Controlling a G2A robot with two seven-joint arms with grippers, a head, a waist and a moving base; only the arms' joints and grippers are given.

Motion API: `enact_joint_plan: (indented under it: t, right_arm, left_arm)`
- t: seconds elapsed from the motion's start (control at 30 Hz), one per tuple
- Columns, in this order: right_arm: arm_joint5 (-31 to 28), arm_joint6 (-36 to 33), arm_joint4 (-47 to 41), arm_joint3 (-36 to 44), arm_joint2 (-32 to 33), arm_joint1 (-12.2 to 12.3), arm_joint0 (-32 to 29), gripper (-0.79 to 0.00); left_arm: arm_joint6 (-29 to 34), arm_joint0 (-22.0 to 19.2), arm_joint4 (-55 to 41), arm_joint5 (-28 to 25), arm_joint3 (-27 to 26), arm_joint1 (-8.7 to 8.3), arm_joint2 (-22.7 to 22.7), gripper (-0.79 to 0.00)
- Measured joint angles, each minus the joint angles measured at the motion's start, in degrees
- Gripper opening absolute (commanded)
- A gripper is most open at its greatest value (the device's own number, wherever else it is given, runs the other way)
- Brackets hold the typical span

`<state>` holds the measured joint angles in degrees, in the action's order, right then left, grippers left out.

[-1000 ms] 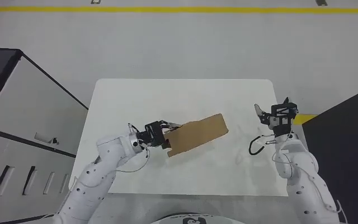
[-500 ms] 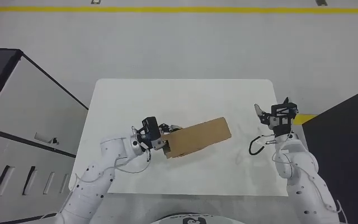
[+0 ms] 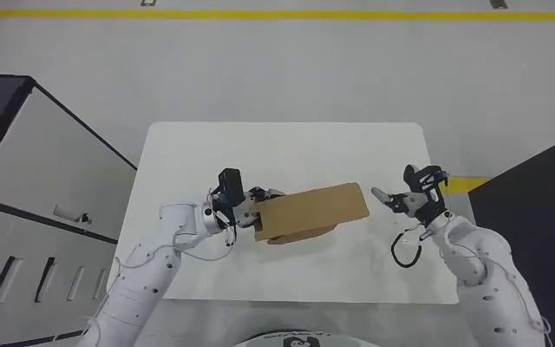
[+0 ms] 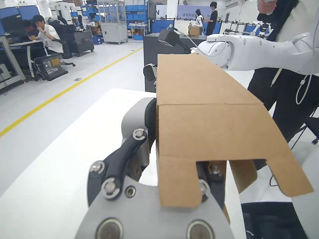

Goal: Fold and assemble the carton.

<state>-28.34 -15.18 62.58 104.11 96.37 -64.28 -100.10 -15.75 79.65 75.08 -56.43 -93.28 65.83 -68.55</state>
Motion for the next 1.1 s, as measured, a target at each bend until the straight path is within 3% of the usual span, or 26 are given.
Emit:
enact_joint_plan:
  t: [0.13,0.2,0.47,0.67,0.97,1.1]
  right_arm:
    - [-1.0,-0.7,-1.0,-1.0,-0.7,-0.1,-0.1,0.0]
    - [-3.8,-5.8,-7.0,-3.2,-1.0,0.1,1.0,0.0]
    - [-4.2,-41.7,-44.5,-9.1,-0.9,2.0,9.4,0.0]
    - [1.5,-58.7,-59.6,-12.6,-1.8,3.1,13.5,0.0]
    - [1.7,-57.5,-59.8,-13.0,-2.5,2.9,13.1,0.0]
    - [4.2,-63.0,-66.9,-15.8,-4.8,3.2,14.8,0.0]
  left_arm:
    - [0.0,0.3,-1.6,0.4,0.0,0.06,0.4,-0.785]
    - [0.0,-0.2,-3.1,-0.1,0.6,0.09,0.8,-0.785]
    - [-0.4,-2.0,-5.8,-1.6,1.9,0.01,2.2,-0.785]
    - [0.2,-2.8,-6.9,-1.6,2.1,-0.16,2.7,-0.785]
    - [1.2,-2.7,-7.3,-0.4,1.4,-0.14,3.0,-0.785]
    - [2.3,-3.0,-9.1,-0.4,1.3,-0.08,3.7,-0.785]
